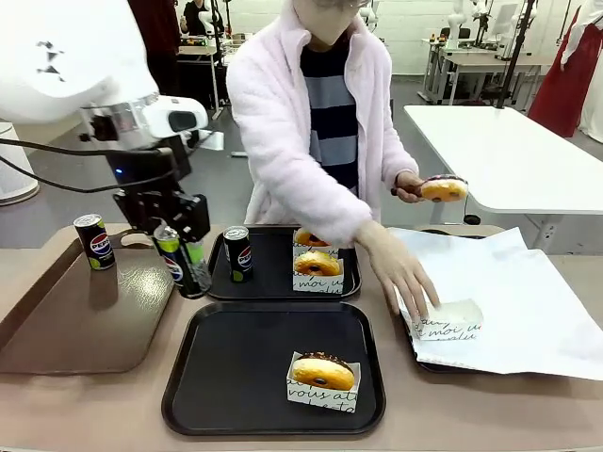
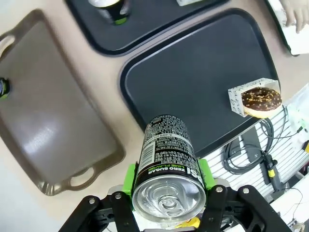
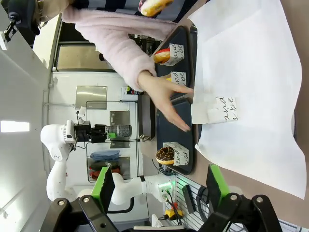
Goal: Set up donuts and drinks on trays.
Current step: Pick up one Pepsi coke from the Handle tray and place it on the Flat Tray without a Pepsi coke.
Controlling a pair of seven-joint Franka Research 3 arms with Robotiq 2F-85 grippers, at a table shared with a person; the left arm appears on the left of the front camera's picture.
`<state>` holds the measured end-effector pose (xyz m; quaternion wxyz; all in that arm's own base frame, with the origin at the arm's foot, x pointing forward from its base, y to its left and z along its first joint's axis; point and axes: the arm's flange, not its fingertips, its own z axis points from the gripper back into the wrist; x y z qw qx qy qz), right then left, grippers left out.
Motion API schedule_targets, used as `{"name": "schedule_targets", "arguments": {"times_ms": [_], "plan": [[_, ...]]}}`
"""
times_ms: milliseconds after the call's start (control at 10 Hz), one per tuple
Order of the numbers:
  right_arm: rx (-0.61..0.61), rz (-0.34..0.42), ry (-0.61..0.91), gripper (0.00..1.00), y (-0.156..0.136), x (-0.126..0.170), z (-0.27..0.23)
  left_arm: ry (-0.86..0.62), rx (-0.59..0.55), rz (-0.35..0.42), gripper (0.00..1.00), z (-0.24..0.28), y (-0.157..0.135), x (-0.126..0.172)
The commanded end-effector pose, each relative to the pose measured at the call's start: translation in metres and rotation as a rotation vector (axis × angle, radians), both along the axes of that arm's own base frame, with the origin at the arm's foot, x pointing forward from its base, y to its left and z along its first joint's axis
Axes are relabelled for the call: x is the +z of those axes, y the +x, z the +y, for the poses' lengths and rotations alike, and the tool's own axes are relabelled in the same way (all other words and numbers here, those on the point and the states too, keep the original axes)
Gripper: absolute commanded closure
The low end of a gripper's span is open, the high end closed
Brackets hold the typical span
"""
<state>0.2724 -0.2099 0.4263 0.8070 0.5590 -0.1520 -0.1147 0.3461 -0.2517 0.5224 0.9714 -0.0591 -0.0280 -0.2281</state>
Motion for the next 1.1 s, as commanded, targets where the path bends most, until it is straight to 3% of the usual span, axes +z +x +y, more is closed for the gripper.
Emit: {"name": "schedule_targets", "arguments": {"times_ms": [0,700,800,900,1000], "plan": [[0.003,-0.011,0.011,0.0,0.0,0.0,-0.001,0.027,-0.04,-0.021,0.41,-0.027,0.006,0.008],[0.003,-0.011,0.011,0.0,0.0,0.0,-0.001,0.146,-0.115,-0.029,0.41,-0.102,0.013,-0.012],[0.003,-0.011,0.011,0.0,0.0,0.0,-0.001,0.206,-0.084,-0.077,0.41,-0.105,0.009,-0.015],[0.003,-0.011,0.011,0.0,0.0,0.0,-0.001,0.118,-0.139,-0.02,0.41,-0.093,0.008,-0.015],[0.003,-0.011,0.011,0.0,0.0,0.0,-0.001,0.118,-0.139,-0.02,0.41,-0.093,0.008,-0.015]]}}
